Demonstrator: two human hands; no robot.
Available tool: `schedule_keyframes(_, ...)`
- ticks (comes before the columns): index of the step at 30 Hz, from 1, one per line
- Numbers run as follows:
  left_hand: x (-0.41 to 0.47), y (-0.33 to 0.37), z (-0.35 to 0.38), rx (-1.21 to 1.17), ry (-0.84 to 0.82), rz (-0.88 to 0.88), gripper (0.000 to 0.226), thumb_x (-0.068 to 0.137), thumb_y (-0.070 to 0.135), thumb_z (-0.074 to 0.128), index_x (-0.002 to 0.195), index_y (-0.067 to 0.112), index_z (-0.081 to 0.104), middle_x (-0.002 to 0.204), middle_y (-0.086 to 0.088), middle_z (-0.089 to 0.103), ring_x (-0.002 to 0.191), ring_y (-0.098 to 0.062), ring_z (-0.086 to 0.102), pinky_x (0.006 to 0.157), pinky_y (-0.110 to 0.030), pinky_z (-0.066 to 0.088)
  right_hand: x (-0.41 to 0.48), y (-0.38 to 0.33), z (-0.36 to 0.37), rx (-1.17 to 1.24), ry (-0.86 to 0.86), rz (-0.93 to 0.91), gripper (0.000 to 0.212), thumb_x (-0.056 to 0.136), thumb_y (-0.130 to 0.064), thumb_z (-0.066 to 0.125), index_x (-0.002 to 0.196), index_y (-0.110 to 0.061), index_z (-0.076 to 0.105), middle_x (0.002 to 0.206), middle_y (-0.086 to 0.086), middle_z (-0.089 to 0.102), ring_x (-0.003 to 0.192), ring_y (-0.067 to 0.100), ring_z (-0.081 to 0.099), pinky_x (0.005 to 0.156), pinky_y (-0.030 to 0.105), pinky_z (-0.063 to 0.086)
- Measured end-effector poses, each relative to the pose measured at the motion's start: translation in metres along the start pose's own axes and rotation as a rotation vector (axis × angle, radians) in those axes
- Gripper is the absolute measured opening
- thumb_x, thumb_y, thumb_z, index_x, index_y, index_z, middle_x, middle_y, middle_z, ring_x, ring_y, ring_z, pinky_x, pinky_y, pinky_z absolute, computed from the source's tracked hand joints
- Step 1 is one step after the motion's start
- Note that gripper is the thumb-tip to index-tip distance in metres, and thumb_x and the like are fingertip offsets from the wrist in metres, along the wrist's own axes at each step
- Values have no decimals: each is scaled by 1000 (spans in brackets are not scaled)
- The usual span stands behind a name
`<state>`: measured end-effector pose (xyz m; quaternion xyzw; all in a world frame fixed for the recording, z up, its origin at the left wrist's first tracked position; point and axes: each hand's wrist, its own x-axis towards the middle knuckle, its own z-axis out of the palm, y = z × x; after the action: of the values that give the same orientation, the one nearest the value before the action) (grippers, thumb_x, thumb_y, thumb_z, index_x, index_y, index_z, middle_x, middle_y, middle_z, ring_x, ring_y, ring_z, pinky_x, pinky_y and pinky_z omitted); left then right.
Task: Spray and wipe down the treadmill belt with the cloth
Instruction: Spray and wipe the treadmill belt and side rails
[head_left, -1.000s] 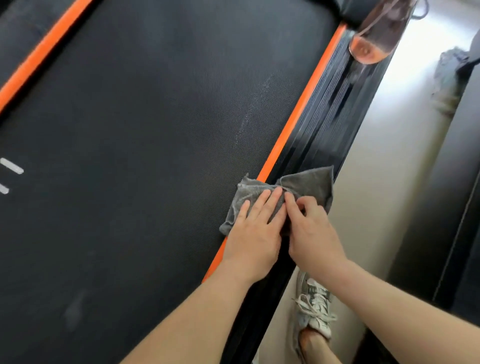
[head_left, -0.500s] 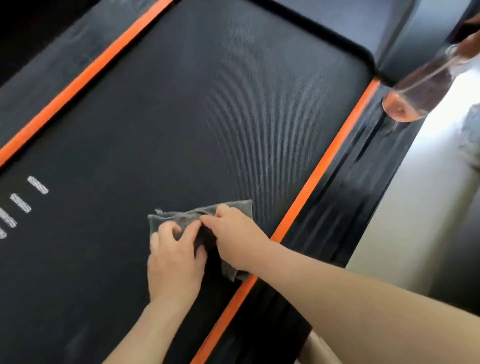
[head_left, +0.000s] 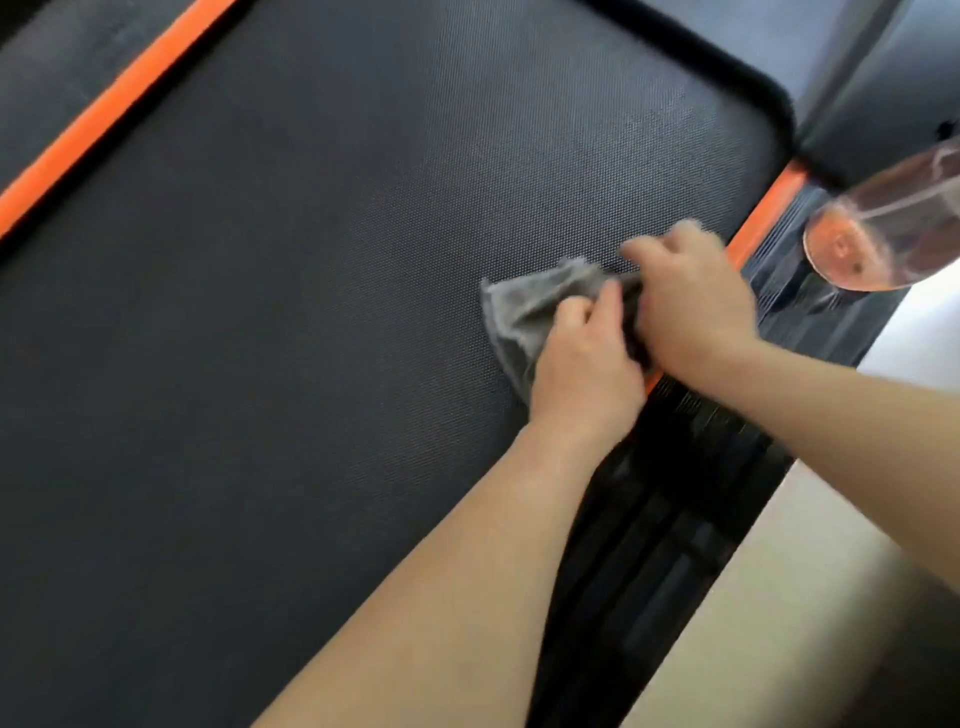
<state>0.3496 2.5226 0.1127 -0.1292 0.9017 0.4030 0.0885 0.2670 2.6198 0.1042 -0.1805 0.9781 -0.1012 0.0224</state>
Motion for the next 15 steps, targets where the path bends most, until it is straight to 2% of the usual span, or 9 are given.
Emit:
schedule_keyframes(2, 9, 13, 7, 211, -18, 70, 75, 90, 19, 59, 155, 26, 23, 153, -6, 31, 137, -28, 31, 102, -47, 35, 9, 21, -5, 66, 89, 180, 43, 89, -8, 52, 132, -13, 56, 122, 23, 47, 114, 41, 46, 88, 47, 45)
schedule_keyframes(4, 9, 4, 6, 381, 10, 68, 71, 93, 22, 57, 155, 30, 23, 158, -4, 23, 138, -28, 27, 100, -47, 37, 3, 21, -1, 101, 82, 131, 52, 87, -10, 49, 139, -16, 52, 126, 21, 48, 115, 41, 47, 89, 48, 43)
schedule_keyframes(7, 5, -21, -6, 377, 20, 132, 50, 94, 13, 52, 143, 22, 45, 139, -8, 44, 116, -32, 45, 84, -45, 48, -18, 2, 15, 27, 14, -58, 60, 80, -23, 40, 136, -12, 56, 125, 22, 54, 107, 45, 52, 83, 54, 47)
schedule_keyframes(9, 4, -31, -23, 343, -26, 130, 41, 92, 9, 51, 132, 18, 53, 119, -11, 53, 104, -34, 52, 78, -47, 47, -28, -18, 23, 78, 11, -38, 60, 74, -24, 35, 125, -7, 61, 116, 24, 56, 97, 45, 53, 79, 52, 51)
schedule_keyframes(12, -15, -53, -56, 341, -68, -59, 30, 87, 12, 52, 115, 22, 51, 106, -6, 55, 94, -32, 56, 71, -44, 45, -57, -71, 32, 161, -75, -124, 51, 70, -20, 35, 112, -10, 61, 101, 15, 54, 86, 37, 52, 74, 47, 49)
schedule_keyframes(15, -70, -85, -86, 364, -64, -293, 24, 86, 14, 55, 102, 27, 43, 98, 3, 53, 80, -21, 55, 63, -39, 46, -94, -121, 37, 205, -198, -313, 38, 72, -16, 51, 109, -12, 61, 98, 8, 55, 84, 30, 52, 69, 42, 49)
